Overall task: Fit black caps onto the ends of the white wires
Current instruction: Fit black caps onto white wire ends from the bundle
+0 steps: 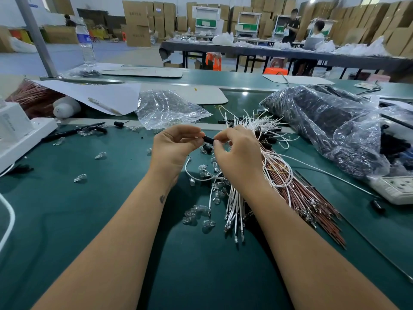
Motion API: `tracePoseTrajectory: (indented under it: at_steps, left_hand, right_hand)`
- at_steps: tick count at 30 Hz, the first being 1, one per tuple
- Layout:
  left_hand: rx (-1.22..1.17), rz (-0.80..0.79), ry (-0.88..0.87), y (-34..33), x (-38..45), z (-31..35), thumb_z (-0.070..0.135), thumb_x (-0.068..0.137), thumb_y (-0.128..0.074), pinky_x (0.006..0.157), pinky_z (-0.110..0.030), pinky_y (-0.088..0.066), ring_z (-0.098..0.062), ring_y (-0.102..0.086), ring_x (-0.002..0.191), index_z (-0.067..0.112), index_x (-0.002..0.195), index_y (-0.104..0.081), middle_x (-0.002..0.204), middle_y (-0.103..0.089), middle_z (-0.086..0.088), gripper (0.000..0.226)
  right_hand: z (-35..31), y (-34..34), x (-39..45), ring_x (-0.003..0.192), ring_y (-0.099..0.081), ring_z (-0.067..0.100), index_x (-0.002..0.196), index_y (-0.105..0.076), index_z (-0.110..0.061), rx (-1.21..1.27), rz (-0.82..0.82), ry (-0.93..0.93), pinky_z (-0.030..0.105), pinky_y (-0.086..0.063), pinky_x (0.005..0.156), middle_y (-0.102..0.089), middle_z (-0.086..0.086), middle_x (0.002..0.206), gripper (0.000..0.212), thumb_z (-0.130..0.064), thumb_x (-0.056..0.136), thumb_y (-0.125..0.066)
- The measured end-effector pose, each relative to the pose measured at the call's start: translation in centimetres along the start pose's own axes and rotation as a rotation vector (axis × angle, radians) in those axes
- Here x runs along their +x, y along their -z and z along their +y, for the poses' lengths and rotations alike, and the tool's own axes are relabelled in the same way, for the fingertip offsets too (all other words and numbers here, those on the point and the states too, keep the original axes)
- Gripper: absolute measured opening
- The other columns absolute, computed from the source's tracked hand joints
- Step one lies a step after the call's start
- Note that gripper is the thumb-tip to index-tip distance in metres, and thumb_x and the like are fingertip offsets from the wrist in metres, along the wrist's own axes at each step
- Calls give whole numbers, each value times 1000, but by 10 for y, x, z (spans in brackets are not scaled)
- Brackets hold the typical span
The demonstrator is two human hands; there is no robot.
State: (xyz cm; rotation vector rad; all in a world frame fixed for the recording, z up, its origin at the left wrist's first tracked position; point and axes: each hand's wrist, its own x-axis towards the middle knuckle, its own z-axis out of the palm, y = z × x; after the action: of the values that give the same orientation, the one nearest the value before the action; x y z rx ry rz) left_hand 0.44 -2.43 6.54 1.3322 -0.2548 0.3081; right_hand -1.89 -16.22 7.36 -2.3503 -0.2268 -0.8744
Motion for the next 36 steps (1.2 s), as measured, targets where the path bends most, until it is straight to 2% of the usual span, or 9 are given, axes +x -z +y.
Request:
tracePoseTrajectory:
  at_steps: [5, 13, 20, 23, 26, 30, 33, 36]
  left_hand:
    - [-19, -28, 1, -1, -2, 0, -20, 72, -67, 73, -20, -55, -10, -69, 72, 7, 79, -67, 72, -73, 1, 28]
    - [55, -60, 13, -4, -4, -2, -18, 73, -68, 72, -17, -53, -8, -69, 72, 10, 77, -67, 72, -73, 3, 29]
    - [61, 4, 18, -1, -3, 2, -14, 75, -69, 75, -19, -53, -8, -68, 73, 13, 79, -68, 73, -73, 5, 28]
    - [33, 15, 44, 0, -4, 4, -14, 76, -68, 76, -20, -55, -7, -66, 72, 12, 82, -68, 74, -73, 5, 26]
    - [35, 10, 76, -3, -6, 5, -12, 77, -68, 75, -22, -56, -10, -67, 73, 11, 84, -68, 77, -73, 1, 24]
    - [21, 1, 106, -4, -6, 6, -12, 78, -68, 67, -18, -55, -9, -67, 68, 8, 86, -68, 74, -73, 2, 22]
    - [66, 77, 104, -2, -3, 6, -10, 78, -70, 66, -18, -55, -8, -65, 66, 12, 83, -69, 73, -71, 2, 22]
    - [137, 293, 83, 13, 5, 2, -8, 80, -69, 62, -17, -52, -5, -59, 60, 12, 84, -69, 72, -67, 2, 21]
  right_hand:
    - [2, 0, 1, 86, -50, 19, 84, -66, -11, -26, 6, 2, 29, -36, 78, -57, -3, 83, 7, -14, 89, -62]
    - [1, 3, 0, 77, -47, 18, 71, -55, -12, -9, 19, 8, 31, -34, 73, -51, -5, 74, 12, -9, 81, -61]
    - [2, 4, 1, 71, -43, 16, 67, -49, -14, -45, 68, -46, 29, -29, 69, -48, -4, 69, 16, -12, 80, -59]
    - [3, 3, 2, 80, -47, 16, 81, -56, -13, 3, 59, -60, 29, -34, 73, -52, -5, 79, 4, -13, 85, -56]
    - [3, 2, 2, 92, -51, 16, 109, -62, -12, -2, -56, 26, 30, -38, 86, -61, -1, 97, 23, -19, 87, -62]
    - [2, -3, 1, 93, -57, 20, 104, -66, -13, -67, -133, 109, 34, -41, 85, -67, 1, 98, 16, -21, 90, -63]
    - [3, -1, 2, 89, -57, 20, 101, -65, -14, -110, -112, 92, 34, -40, 83, -67, 0, 96, 12, -21, 92, -61]
    - [8, 2, 3, 85, -57, 15, 101, -63, -16, -170, -53, 24, 28, -25, 76, -67, -3, 95, 11, -23, 93, -60]
